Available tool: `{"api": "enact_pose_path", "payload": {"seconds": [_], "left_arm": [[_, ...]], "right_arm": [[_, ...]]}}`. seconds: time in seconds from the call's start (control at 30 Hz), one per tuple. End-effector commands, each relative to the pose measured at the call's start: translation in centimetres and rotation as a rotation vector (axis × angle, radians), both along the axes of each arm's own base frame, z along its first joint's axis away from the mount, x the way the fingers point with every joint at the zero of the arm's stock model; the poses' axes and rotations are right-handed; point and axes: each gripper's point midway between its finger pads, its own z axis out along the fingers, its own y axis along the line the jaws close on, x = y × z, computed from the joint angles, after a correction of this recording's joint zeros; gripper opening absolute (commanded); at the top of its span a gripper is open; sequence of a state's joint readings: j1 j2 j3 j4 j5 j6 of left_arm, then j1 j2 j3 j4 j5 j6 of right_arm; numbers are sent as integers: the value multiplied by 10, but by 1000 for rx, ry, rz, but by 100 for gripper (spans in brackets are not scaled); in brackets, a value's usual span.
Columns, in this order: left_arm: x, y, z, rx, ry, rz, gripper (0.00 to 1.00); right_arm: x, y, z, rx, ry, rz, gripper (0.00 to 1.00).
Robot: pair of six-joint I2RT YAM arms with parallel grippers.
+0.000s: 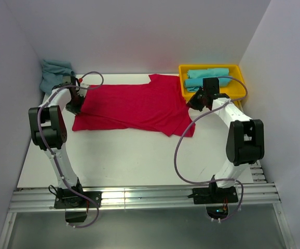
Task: Roll the t-shirts
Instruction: Fold the tshirt
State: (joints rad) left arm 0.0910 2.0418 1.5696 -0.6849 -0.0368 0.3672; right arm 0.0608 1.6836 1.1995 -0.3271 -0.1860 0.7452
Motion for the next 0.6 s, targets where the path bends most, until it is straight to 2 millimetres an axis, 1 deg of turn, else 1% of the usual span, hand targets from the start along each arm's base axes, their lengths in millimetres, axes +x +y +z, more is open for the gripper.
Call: {"api": "enact_pose_path", "payload": {"seconds": [0.0,0.07,0.13,0.17,0.23,0.27,0.33,0.37,0.43,0.47,0.53,0.57], "left_arm": [[14,5,5,26,-41,31,3],[14,5,2,30,-36,33,8],[15,5,1,28,-36,32,13],[15,4,0,26,-38,34,18],[17,4,2,25,-54,35,25],[17,3,3,20,-59,35,32],[19,2,8,11,-78,33,41],[20,1,12,8,-89,33,48],[23,0,24,-1,-130,27,55],[25,-1,29,-7,-147,30,62],[26,1,44,-16,-185,34,65],[26,1,49,-21,-198,40,68]], "right_arm": [[24,0,16,1,-64,15,0],[30,1,10,0,-49,19,1],[33,1,6,0,-45,22,7],[34,1,2,0,-41,24,11],[35,0,-3,-9,-30,24,16],[37,-1,-5,-15,-28,22,21],[38,-1,-5,-27,-29,29,28],[39,-2,-4,-29,-33,28,34],[39,-4,-1,-40,-33,26,39],[39,-4,5,-46,-46,27,44],[35,-6,10,-54,-53,19,46],[30,-7,18,-57,-69,13,47]]}}
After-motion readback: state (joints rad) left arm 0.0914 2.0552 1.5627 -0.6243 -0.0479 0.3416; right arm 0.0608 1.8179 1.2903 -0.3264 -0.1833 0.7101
